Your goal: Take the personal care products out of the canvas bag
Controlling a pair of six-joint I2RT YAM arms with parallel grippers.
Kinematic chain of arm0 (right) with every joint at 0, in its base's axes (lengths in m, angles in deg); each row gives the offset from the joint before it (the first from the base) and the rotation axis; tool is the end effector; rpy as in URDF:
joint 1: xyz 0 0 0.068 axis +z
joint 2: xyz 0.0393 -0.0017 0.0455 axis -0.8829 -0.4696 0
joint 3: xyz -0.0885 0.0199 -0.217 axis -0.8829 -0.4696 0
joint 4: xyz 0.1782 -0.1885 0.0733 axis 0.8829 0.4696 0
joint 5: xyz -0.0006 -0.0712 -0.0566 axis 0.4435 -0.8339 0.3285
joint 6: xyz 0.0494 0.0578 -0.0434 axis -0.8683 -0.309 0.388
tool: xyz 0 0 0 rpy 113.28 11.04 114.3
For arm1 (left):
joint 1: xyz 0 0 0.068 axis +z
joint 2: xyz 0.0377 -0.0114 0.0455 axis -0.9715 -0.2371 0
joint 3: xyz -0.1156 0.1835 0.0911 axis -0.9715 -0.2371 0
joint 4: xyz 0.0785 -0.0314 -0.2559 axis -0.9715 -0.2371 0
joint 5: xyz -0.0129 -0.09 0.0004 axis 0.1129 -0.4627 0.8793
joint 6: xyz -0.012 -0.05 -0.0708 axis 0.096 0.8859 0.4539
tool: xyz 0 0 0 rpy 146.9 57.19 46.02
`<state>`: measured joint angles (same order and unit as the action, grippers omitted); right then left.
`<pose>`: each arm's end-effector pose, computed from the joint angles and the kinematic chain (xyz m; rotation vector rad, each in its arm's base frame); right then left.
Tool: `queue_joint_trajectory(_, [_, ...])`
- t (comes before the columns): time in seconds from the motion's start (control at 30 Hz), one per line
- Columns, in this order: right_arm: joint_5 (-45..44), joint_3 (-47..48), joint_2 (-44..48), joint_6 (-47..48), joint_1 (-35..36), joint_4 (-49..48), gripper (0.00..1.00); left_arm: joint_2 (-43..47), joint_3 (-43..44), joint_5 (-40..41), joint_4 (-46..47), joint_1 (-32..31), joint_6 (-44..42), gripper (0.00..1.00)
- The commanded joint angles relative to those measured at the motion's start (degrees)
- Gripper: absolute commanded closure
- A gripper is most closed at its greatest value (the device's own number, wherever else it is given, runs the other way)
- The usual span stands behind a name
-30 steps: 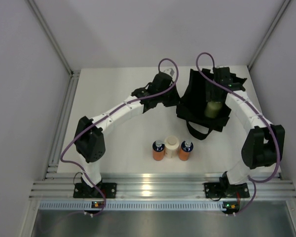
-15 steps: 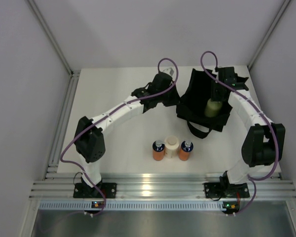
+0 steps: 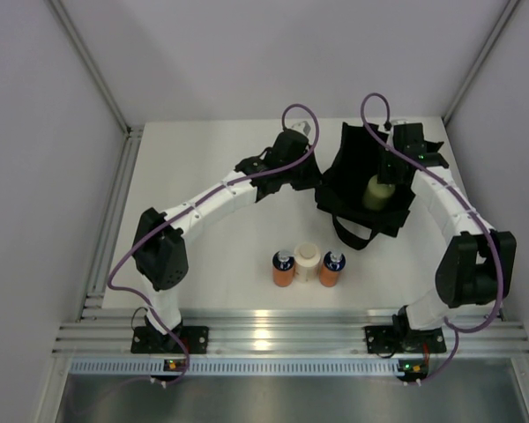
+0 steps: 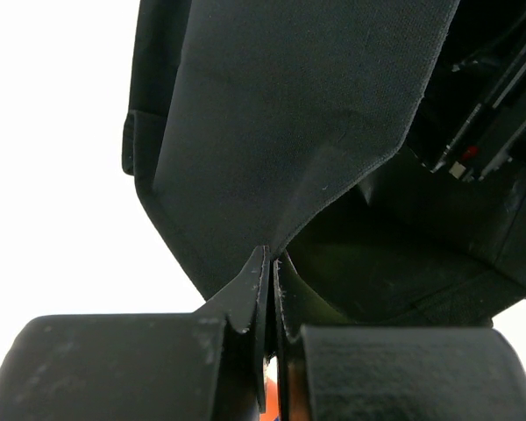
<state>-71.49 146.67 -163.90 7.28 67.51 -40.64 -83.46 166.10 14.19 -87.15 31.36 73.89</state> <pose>0.3785 0.0287 0.2230 -0.0349 2.3935 -0.0618 0.3326 -0.3382 0.2618 0.0331 2.3102 -0.9378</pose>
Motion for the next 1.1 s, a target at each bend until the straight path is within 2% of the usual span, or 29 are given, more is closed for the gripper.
queue_joint_trajectory(0.0, [1.52, 3.72, 6.43, -1.03, 0.63, -3.07, 1.00, 1.18, 1.08, 1.62, -1.56, -0.25, 0.19, 1.00])
queue_joint_trajectory(0.4, [1.52, 8.03, 9.78, -0.77, 1.16, -1.22, 1.00, 1.44, 1.87, 2.06, -1.56, -0.25, 0.71, 1.00])
queue_joint_trajectory(0.93, [4.42, 20.33, 15.40, 0.64, 3.27, 4.93, 1.00, 1.00, 3.27, 2.85, -2.00, -0.34, -0.25, 1.00])
queue_joint_trajectory(1.07, [4.42, 24.20, 16.89, 0.99, 3.71, 8.96, 1.00, 1.00, 3.36, 4.96, -2.26, -0.34, -0.61, 1.00])
